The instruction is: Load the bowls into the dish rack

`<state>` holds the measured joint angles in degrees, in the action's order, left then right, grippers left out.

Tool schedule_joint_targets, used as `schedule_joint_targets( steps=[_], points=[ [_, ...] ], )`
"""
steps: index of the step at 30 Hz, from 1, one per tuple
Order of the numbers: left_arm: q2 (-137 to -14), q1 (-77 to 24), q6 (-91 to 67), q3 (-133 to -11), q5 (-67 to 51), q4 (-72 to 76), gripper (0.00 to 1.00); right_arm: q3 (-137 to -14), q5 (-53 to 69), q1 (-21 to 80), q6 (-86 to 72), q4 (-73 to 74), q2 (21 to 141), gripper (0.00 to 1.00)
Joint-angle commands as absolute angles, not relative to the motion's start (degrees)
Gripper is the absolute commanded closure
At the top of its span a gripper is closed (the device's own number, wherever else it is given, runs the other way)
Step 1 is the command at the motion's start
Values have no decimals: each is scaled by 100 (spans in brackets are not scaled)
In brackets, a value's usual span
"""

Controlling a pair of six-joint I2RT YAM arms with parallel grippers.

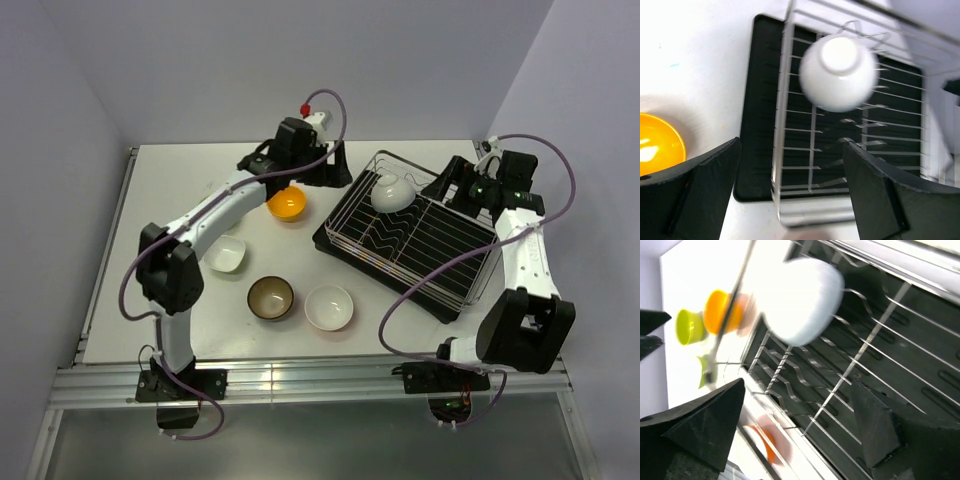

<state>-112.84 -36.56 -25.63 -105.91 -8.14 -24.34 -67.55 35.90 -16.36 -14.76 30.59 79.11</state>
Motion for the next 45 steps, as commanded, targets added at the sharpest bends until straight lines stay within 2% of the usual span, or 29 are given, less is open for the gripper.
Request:
schedule_joint_targets(
  steps=[1,5,9,12,20,25,28,29,35,45],
  points=[
    [-10381,-3341,-2270,-10355,-1739,-2223,11,-7145,4095,-1591,-837,3304,7541,5],
    [-9678,-2744,-1741,-9513,-2530,-2452,11,-7330,4342,-1372,-519,3577,7340,4],
    [-8705,-1918,-1565,-8527,-3575,-2409,10,-7365,3843,-591,-256,3648,7111,6],
    [-8176,-1092,-1416,-7929,-4288,-2452,11,-7295,3482,472,-281,3428,6987,9],
    [-7155,395,-800,-6540,-4948,-3014,12,-7830,2234,3239,-273,3278,8067,17],
    [-6733,1107,-782,-6293,-5203,-3076,10,-8094,1786,4243,-141,3480,9174,20],
    [-6759,1169,-694,-6363,-5221,-3234,10,-8130,1749,4499,-167,3437,9623,20],
    [-6785,1178,-677,-6372,-5238,-3260,6,-8147,1723,4578,-193,3419,9711,21],
    [-6873,1178,-589,-6302,-5265,-3322,2,-8279,1775,4878,-263,3314,10239,22],
    [-6891,1169,-563,-6091,-4975,-3182,2,-8385,1995,4939,-492,3261,11003,31]
  ],
)
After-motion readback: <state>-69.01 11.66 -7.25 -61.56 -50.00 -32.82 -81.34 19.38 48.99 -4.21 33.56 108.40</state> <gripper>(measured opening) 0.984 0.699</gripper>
